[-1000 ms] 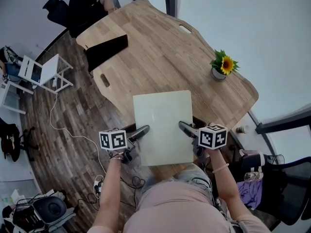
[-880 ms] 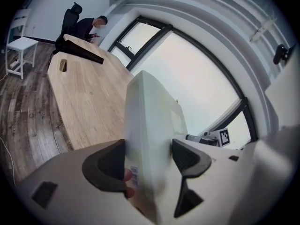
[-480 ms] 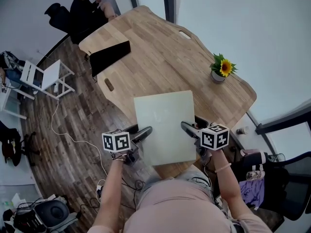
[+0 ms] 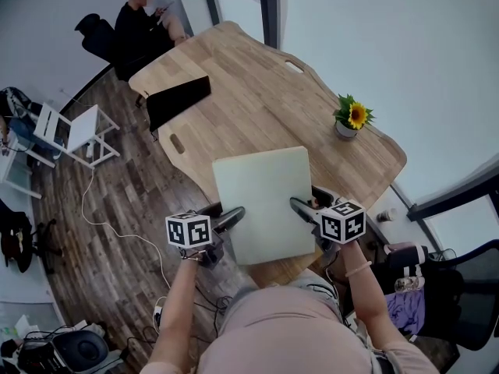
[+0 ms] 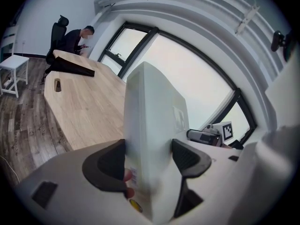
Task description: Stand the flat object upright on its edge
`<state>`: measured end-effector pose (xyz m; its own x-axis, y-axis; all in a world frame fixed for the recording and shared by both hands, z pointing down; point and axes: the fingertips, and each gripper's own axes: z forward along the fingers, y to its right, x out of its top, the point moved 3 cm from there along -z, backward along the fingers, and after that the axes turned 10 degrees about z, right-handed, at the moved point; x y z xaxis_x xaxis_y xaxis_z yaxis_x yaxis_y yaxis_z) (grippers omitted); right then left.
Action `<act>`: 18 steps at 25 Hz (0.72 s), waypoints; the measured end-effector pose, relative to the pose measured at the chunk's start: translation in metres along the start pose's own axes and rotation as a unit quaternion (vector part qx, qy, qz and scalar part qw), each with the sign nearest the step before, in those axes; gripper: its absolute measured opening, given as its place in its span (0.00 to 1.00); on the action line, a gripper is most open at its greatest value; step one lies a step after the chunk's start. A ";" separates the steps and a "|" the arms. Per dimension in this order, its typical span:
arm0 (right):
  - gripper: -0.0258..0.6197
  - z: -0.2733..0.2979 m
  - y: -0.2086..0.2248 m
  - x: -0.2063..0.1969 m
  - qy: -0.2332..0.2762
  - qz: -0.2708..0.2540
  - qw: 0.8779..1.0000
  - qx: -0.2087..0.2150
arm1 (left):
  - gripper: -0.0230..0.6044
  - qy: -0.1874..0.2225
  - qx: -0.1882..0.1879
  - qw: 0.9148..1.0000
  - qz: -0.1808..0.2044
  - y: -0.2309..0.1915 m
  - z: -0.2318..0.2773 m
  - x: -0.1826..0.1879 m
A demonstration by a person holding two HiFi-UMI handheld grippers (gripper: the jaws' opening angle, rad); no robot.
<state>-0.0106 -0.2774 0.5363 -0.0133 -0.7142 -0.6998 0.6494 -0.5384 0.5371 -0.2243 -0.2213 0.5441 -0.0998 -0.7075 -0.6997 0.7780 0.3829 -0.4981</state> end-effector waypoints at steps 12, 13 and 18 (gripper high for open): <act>0.49 -0.009 -0.013 0.006 0.029 -0.041 0.999 -0.011 | 0.51 0.022 0.010 0.999 0.023 0.009 -0.010 0.004; 0.49 -0.010 -0.013 0.007 0.031 -0.043 0.999 -0.011 | 0.51 0.023 0.011 0.999 0.025 0.009 -0.010 0.004; 0.48 -0.013 -0.015 0.009 0.047 -0.058 0.997 -0.018 | 0.51 0.027 0.017 0.998 0.046 0.012 -0.012 0.008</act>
<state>-0.0107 -0.2692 0.5158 -0.0200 -0.6017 -0.7985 0.6746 -0.5976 0.4334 -0.2226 -0.2153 0.5264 -0.0598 -0.6365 -0.7689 0.8057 0.4240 -0.4137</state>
